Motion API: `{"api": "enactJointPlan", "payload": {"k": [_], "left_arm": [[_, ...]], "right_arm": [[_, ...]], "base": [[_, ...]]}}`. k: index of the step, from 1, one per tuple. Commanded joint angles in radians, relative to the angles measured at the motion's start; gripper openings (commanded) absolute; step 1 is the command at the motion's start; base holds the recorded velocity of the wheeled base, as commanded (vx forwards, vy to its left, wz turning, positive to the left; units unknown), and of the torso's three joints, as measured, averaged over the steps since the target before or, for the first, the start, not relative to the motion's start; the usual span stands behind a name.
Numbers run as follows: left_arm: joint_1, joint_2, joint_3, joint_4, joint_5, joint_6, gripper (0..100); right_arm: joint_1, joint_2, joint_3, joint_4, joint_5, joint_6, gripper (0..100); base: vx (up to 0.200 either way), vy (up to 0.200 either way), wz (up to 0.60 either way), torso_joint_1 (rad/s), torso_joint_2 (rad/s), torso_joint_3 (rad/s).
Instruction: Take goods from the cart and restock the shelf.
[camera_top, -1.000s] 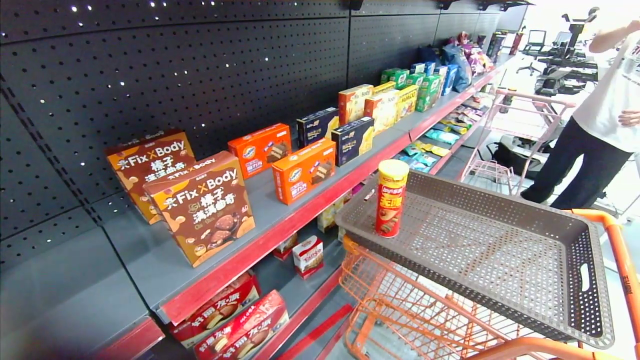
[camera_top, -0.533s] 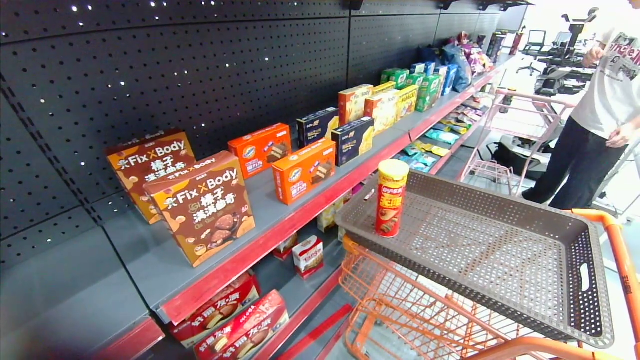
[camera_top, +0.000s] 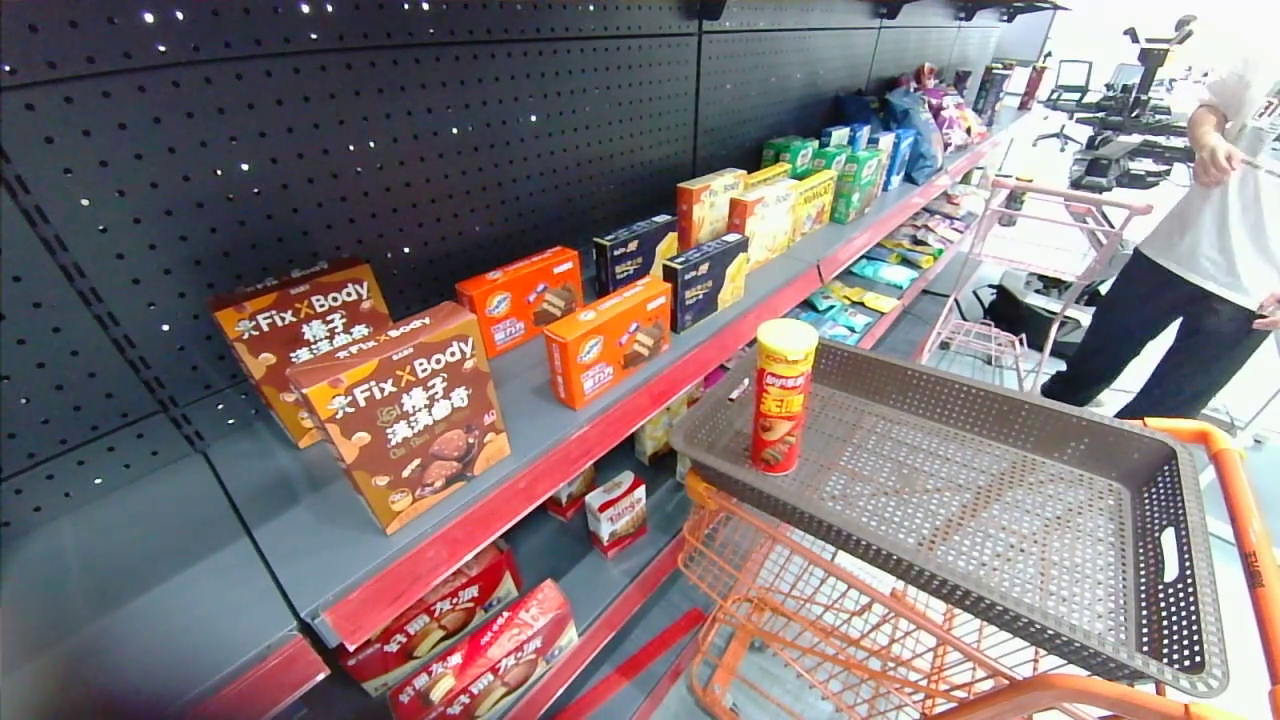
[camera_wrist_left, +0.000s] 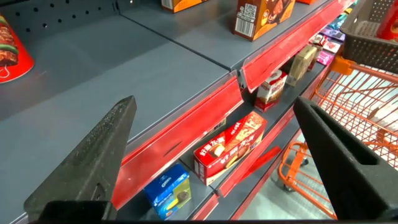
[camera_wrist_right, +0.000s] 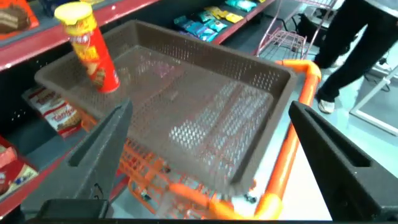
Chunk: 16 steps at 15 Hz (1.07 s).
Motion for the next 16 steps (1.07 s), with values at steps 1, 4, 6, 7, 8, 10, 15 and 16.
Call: {"api": "enactJointPlan", "payload": {"k": [1,4,6,7,8,10,15,16], "left_arm": [[0.0,0.0,0.0,0.0,0.001,0.0,100],[0.0,0.0,0.0,0.0,-0.001,0.0,100],[0.0,0.0,0.0,0.0,-0.001,0.0,100],[0.0,0.0,0.0,0.0,-0.001,0.0,100],[0.0,0.0,0.0,0.0,0.001,0.0,100],[0.0,0.0,0.0,0.0,-0.001,0.0,100],[0.0,0.0,0.0,0.0,0.001,0.0,100],[0.0,0.002,0.0,0.0,0.001,0.0,100]], "right_arm": [[-0.003,0.217,-0.076,-0.08,0.001,0.001,100],[0.02,0.385,-0.165,-0.131,0.018,0.004,100],[0.052,0.506,-0.191,-0.177,0.023,0.007,100],[0.052,0.506,-0.191,-0.177,0.023,0.007,100],[0.084,0.639,-0.191,-0.324,0.03,-0.001,100],[0.149,0.767,-0.183,-0.511,0.072,-0.002,100],[0.229,1.003,-0.214,-0.763,0.076,-0.004,100],[0.242,1.043,-0.218,-0.793,0.076,-0.002,100]], "base": [[0.0,0.0,0.0,0.0,0.0,0.0],[0.0,0.0,0.0,0.0,0.0,0.0],[0.0,0.0,0.0,0.0,0.0,0.0],[0.0,0.0,0.0,0.0,0.0,0.0],[0.0,0.0,0.0,0.0,0.0,0.0],[0.0,0.0,0.0,0.0,0.0,0.0],[0.0,0.0,0.0,0.0,0.0,0.0],[0.0,0.0,0.0,0.0,0.0,0.0]]}}
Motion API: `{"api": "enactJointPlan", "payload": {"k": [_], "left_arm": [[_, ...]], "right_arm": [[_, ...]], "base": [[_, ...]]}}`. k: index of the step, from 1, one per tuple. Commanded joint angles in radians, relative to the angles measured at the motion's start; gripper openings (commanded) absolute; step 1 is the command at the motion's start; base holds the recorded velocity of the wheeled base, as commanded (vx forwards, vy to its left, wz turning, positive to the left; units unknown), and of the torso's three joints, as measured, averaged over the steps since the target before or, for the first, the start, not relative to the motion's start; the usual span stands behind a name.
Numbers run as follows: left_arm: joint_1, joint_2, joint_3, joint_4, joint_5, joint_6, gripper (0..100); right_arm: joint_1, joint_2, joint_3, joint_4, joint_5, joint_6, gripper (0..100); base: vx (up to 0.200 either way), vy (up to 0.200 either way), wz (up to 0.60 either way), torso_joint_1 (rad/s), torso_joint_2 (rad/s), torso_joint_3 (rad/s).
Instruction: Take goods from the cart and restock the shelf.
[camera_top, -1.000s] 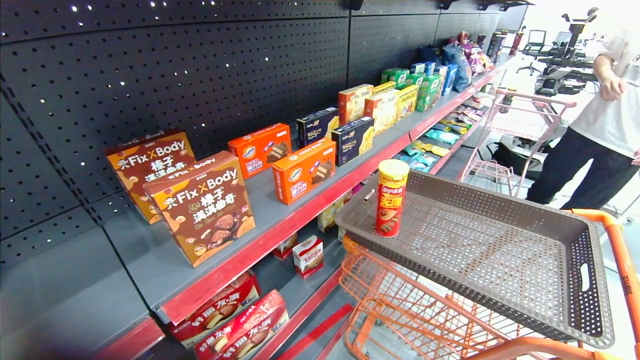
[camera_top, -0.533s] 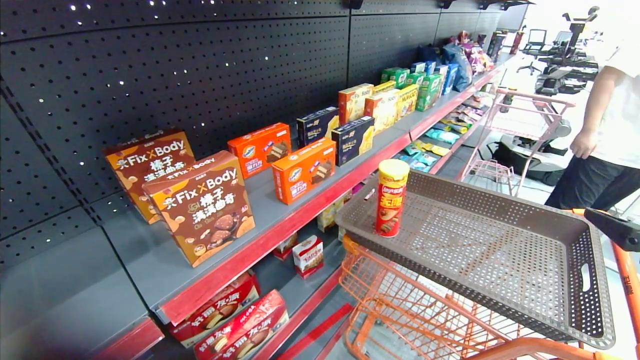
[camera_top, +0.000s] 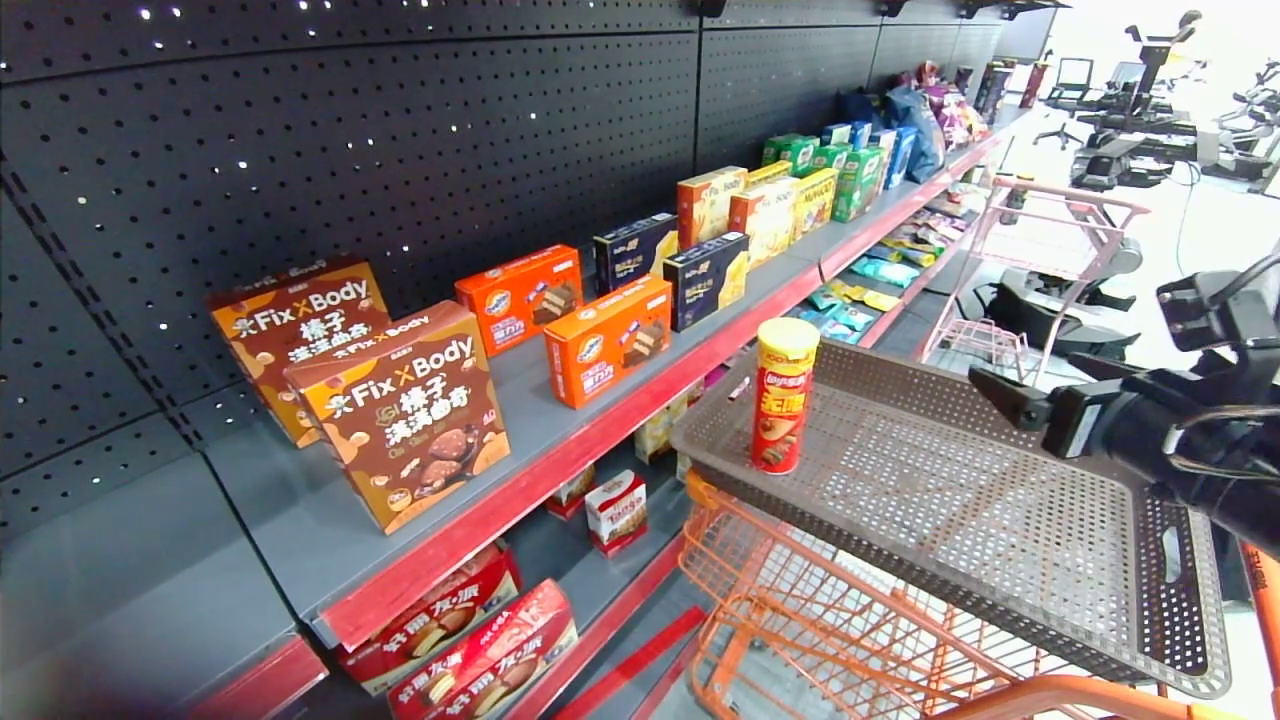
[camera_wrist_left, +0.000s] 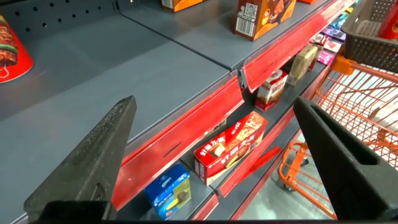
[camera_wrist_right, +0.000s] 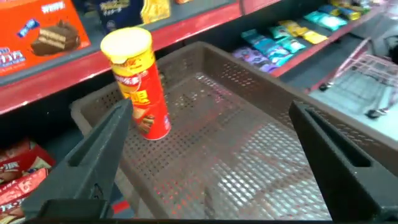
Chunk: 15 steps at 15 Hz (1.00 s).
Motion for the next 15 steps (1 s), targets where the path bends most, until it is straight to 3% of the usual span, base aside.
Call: {"api": "enactJointPlan", "payload": {"k": [1,3,5,6,9,15], "left_arm": [[0.0,0.0,0.0,0.0,0.0,0.0,100],[0.0,0.0,0.0,0.0,0.0,0.0,100],[0.0,0.0,0.0,0.0,0.0,0.0,100],[0.0,0.0,0.0,0.0,0.0,0.0,100],[0.0,0.0,0.0,0.0,0.0,0.0,100],[0.0,0.0,0.0,0.0,0.0,0.0,100]], "right_arm": [[0.035,0.153,-0.016,-0.055,0.001,0.0,100],[0.038,0.271,-0.048,-0.186,0.007,0.0,100],[0.038,0.323,-0.074,-0.23,0.062,0.0,100],[0.035,0.335,-0.116,-0.225,0.13,-0.004,100],[0.04,0.368,-0.189,-0.221,0.19,-0.001,100],[0.103,0.427,-0.206,-0.264,0.303,-0.004,100]], "base": [[0.0,0.0,0.0,0.0,0.0,0.0],[0.0,0.0,0.0,0.0,0.0,0.0],[0.0,0.0,0.0,0.0,0.0,0.0],[0.0,0.0,0.0,0.0,0.0,0.0],[0.0,0.0,0.0,0.0,0.0,0.0],[0.0,0.0,0.0,0.0,0.0,0.0]]}}
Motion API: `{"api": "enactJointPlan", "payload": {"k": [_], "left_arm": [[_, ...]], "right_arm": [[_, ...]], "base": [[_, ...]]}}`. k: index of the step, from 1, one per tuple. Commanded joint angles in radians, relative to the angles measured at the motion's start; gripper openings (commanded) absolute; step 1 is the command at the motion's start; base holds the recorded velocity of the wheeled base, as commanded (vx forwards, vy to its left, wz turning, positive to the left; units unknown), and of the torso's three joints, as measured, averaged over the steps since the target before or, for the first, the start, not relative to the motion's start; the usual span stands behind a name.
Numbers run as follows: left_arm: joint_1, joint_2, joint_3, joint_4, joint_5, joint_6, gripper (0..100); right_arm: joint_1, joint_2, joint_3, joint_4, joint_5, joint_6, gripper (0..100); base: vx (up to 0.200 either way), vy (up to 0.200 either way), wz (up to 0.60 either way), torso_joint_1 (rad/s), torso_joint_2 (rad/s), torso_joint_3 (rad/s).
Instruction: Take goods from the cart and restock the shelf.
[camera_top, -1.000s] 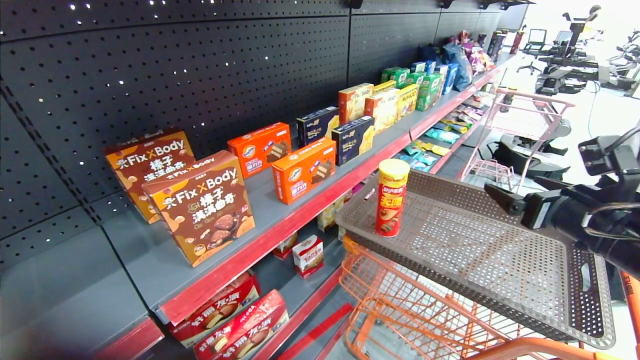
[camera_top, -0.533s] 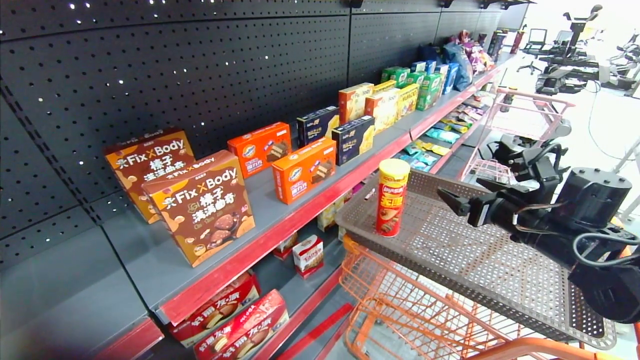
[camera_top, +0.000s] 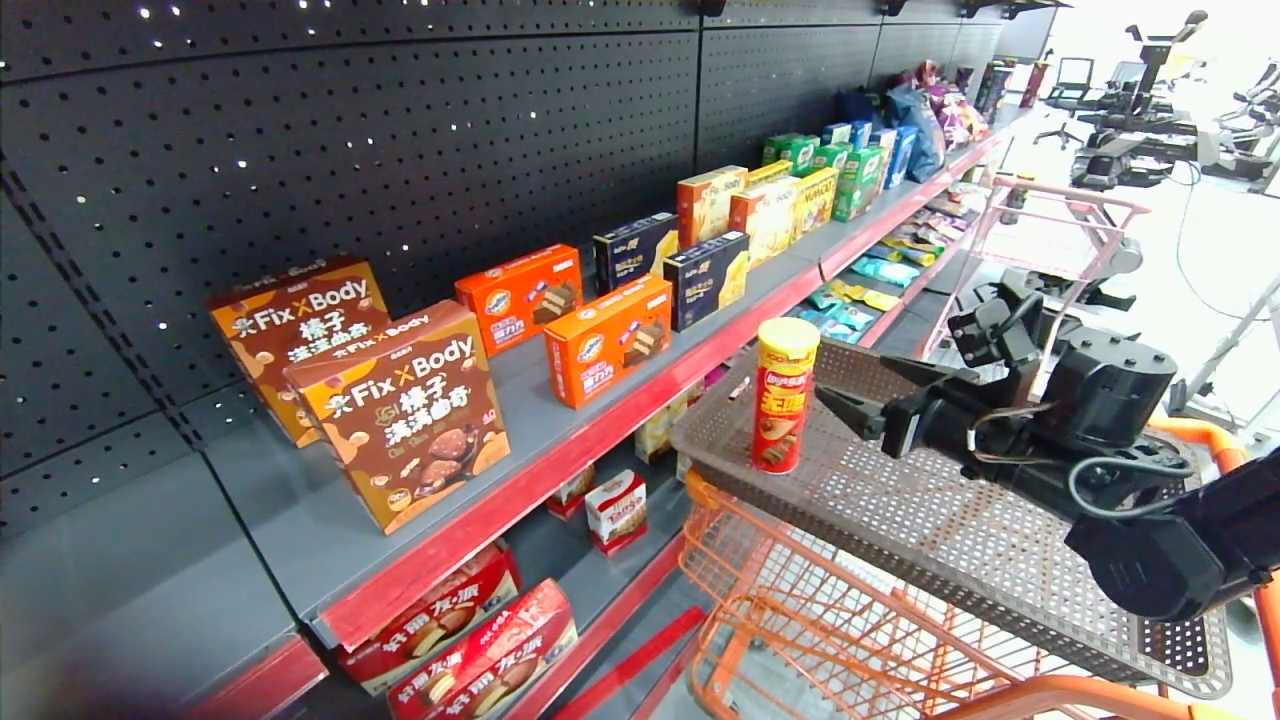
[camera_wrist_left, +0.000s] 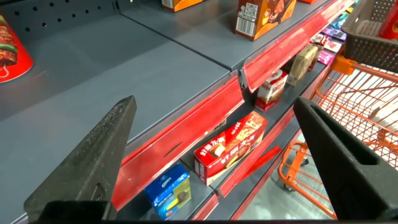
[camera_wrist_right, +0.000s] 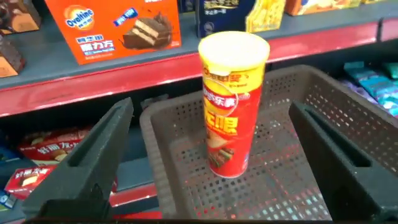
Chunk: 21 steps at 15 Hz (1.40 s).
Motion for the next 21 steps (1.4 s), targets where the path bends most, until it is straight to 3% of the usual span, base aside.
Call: {"api": "enactJointPlan", "payload": {"k": [1,6,11,16,21], "left_arm": [[0.0,0.0,0.0,0.0,0.001,-0.001,100],[0.0,0.0,-0.001,0.0,0.001,-0.001,100],[0.0,0.0,0.0,0.0,0.001,-0.001,100],[0.0,0.0,0.0,0.0,0.001,-0.001,100],[0.0,0.0,0.0,0.0,0.001,-0.001,100]], "right_arm": [[0.009,0.043,-0.015,-0.022,0.012,-0.001,100],[-0.005,0.114,-0.056,-0.042,0.012,-0.001,100],[-0.019,0.206,-0.183,-0.031,0.017,-0.001,100],[-0.03,0.28,-0.272,-0.022,0.101,-0.002,100],[-0.028,0.359,-0.378,-0.002,0.112,-0.001,100]], "base": [[0.0,0.0,0.0,0.0,0.0,0.0],[0.0,0.0,0.0,0.0,0.0,0.0],[0.0,0.0,0.0,0.0,0.0,0.0],[0.0,0.0,0.0,0.0,0.0,0.0],[0.0,0.0,0.0,0.0,0.0,0.0]]}}
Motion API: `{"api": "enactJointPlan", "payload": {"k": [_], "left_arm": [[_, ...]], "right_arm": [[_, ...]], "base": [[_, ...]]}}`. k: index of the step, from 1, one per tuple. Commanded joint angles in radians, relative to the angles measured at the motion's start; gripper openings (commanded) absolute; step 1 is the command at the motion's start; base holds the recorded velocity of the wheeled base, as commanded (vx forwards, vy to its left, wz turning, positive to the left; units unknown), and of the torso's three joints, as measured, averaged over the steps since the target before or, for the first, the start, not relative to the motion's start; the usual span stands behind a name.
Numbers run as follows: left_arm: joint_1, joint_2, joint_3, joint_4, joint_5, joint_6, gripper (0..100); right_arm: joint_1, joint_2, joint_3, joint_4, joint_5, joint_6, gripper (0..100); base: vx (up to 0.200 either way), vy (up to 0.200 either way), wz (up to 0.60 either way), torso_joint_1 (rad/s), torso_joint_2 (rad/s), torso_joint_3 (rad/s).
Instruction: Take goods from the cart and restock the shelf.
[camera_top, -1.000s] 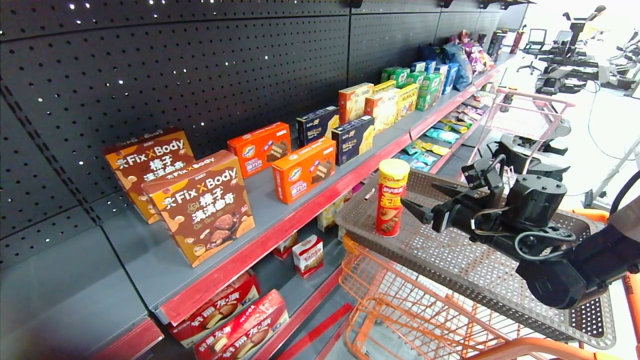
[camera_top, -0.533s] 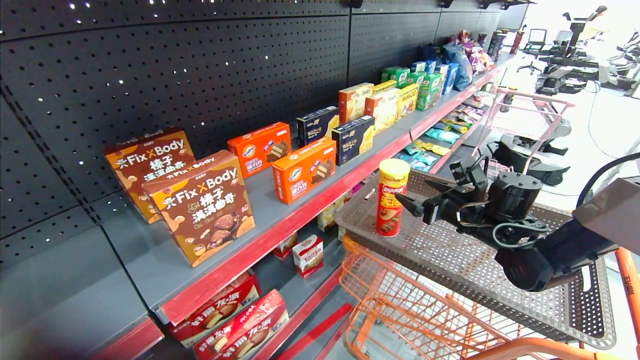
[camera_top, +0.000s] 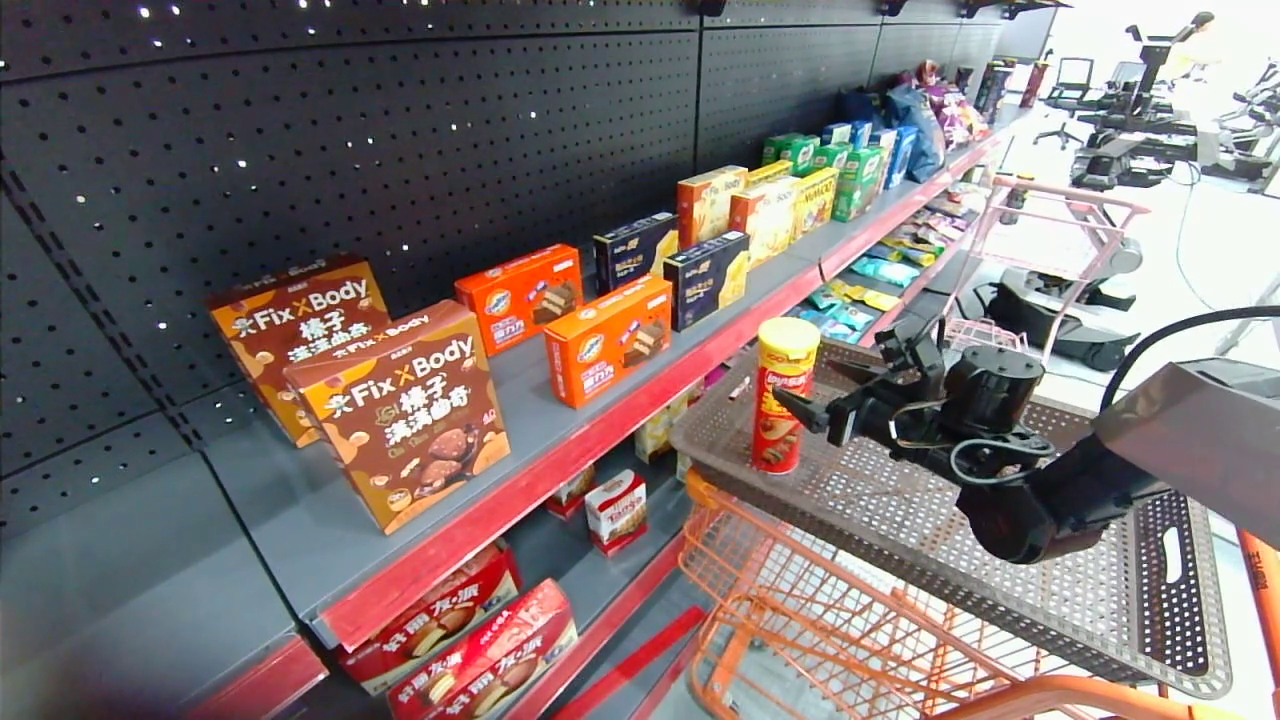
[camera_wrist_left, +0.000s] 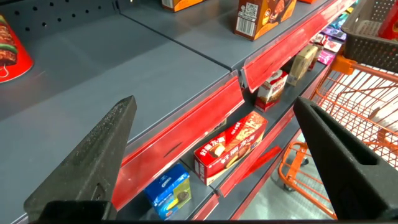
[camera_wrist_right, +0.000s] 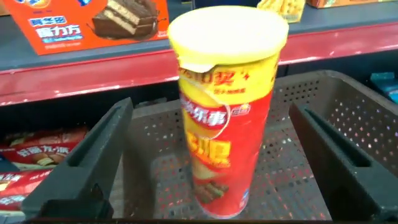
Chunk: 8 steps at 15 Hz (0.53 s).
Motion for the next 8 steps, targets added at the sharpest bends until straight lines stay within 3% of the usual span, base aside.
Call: {"api": "enactJointPlan", "payload": {"k": [1,4,8], "left_arm": [[0.0,0.0,0.0,0.0,0.001,-0.001,100],[0.0,0.0,0.0,0.0,0.001,-0.001,100],[0.0,0.0,-0.001,0.0,0.001,-0.001,100]], "right_arm": [[0.0,0.056,-0.075,0.02,0.003,0.0,100],[0.002,0.092,-0.241,0.154,0.047,0.0,100],[0.011,0.144,-0.342,0.191,0.052,0.002,100]], "base": [[0.0,0.0,0.0,0.0,0.0,0.0],[0.0,0.0,0.0,0.0,0.0,0.0],[0.0,0.0,0.0,0.0,0.0,0.0]]}}
